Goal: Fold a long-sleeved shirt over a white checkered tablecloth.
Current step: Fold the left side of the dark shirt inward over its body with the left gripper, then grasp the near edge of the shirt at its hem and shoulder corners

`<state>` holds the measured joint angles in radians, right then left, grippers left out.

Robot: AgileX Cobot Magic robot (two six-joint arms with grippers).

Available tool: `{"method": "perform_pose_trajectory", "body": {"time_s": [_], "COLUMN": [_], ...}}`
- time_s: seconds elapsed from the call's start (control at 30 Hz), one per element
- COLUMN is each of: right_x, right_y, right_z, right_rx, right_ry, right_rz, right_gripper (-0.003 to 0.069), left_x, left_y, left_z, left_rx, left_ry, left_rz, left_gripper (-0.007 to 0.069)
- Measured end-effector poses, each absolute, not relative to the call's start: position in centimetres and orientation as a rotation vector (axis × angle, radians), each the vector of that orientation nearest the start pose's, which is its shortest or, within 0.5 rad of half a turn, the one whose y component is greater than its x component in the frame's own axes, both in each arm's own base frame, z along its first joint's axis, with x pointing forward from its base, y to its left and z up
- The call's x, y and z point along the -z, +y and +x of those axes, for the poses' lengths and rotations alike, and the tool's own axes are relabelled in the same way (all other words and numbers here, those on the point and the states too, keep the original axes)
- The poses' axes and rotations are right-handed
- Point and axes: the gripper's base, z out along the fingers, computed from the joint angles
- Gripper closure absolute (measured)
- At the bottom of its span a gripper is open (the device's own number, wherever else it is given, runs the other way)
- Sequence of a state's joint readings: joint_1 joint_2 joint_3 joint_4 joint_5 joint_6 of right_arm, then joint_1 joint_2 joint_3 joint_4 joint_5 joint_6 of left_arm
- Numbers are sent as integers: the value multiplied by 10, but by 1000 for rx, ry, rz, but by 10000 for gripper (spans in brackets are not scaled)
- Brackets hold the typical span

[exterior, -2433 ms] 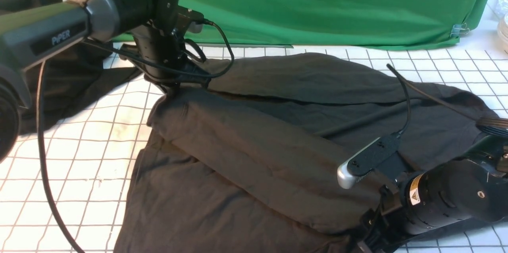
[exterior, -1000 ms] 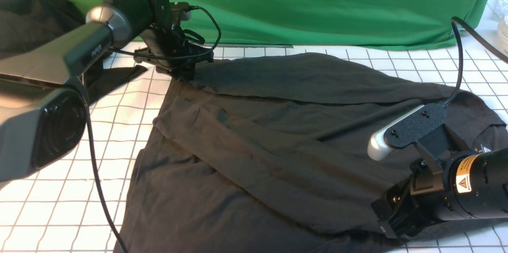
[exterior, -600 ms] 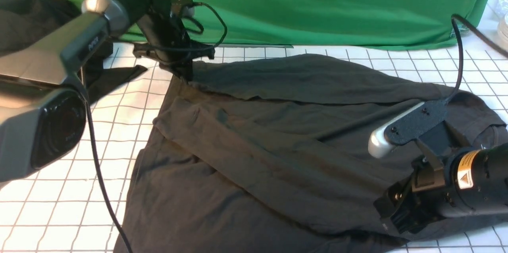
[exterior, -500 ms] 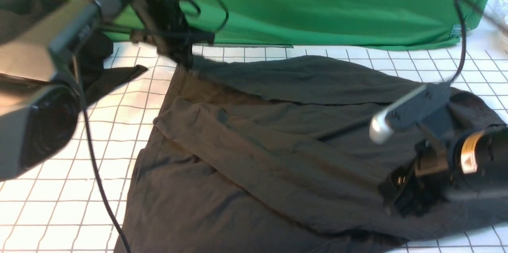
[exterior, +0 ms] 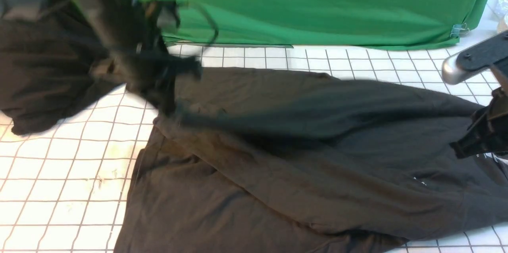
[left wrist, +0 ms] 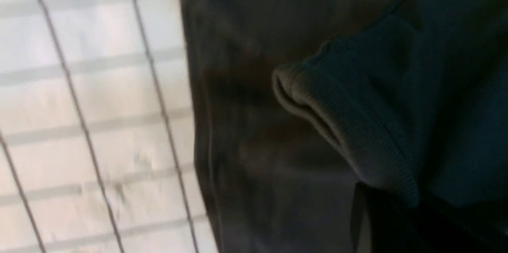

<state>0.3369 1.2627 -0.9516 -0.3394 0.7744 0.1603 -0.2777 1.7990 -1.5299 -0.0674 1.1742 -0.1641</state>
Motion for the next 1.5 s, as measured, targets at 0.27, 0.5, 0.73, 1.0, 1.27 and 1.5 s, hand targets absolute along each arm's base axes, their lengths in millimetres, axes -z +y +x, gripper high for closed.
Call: {"method": "perform_pose_trajectory", "body": {"time_s": [0.27,0.5,0.73,1.0,1.27,1.5], "right_x": [-297,-296,-296,-293,-293,-293], "right_y": [65,66,67,64,64,64], "right_z": [244,243,244,239,238,238], "right_rx": [155,134,115,140,143,142], "right_ry": [2474,2477,2475,2539,2551,2549], "right_rz": [-417,-407,-399,-395,-393,-393], "right_gripper": [556,545,538,519,508,500], "left_x": [-238,-232,-231,-205,-175,-153], "left_y": [-96,-98,-100,-83,-75,-74], "left_z": [308,306,304,263,219,215], "left_rx": [110,147,144,-5,97,78], "left_ry": [3031,3024,3041,3257,3234,3268], "left_rz": [69,56,119,77,-42,-61], "left_gripper": [590,585,407,160,150,165]}}
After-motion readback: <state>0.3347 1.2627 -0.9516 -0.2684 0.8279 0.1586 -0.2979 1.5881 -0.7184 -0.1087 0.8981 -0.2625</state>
